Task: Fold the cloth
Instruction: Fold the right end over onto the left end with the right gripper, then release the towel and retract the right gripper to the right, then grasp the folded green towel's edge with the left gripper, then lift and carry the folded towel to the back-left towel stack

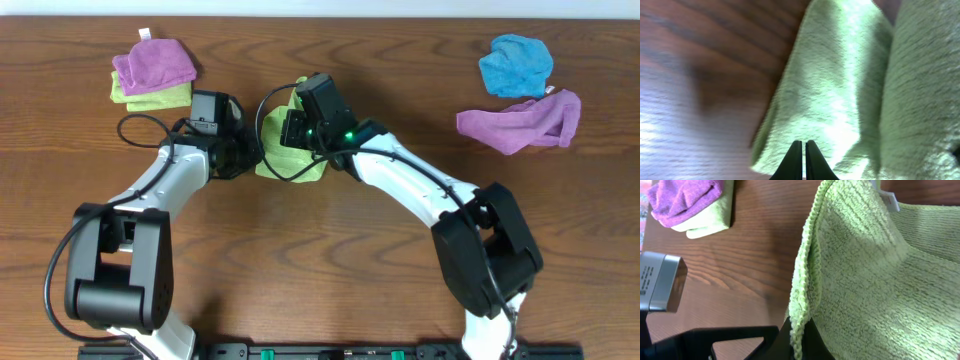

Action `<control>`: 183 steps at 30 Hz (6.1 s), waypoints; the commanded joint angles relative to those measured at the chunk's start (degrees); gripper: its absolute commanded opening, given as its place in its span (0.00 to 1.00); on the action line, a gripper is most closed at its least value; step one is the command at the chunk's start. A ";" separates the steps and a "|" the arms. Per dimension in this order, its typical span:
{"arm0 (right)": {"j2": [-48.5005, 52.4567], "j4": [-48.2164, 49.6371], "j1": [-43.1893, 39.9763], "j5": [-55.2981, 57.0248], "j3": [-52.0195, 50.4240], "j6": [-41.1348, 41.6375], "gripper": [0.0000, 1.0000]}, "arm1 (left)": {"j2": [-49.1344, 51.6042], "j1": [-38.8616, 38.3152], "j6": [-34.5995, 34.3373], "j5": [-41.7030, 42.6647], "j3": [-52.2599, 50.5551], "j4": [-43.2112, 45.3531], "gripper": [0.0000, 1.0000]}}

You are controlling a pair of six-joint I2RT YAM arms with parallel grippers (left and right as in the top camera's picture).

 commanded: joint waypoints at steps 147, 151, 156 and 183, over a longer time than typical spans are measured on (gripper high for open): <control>-77.68 -46.60 -37.97 1.05 -32.61 -29.24 0.99 | 3.41 -1.42 -11.47 -7.23 12.11 1.88 0.06; -77.68 -46.60 -37.97 1.05 -32.61 -29.24 0.99 | 3.56 3.37 -10.80 -7.21 22.49 -2.82 0.06; -77.68 -46.60 -37.97 1.05 -32.59 -29.24 0.99 | 3.96 7.15 -10.78 -10.36 28.74 -2.78 0.06; -77.68 -46.60 -37.97 1.05 -32.61 -29.24 0.99 | 22.53 16.00 -7.89 -17.70 45.57 5.75 0.06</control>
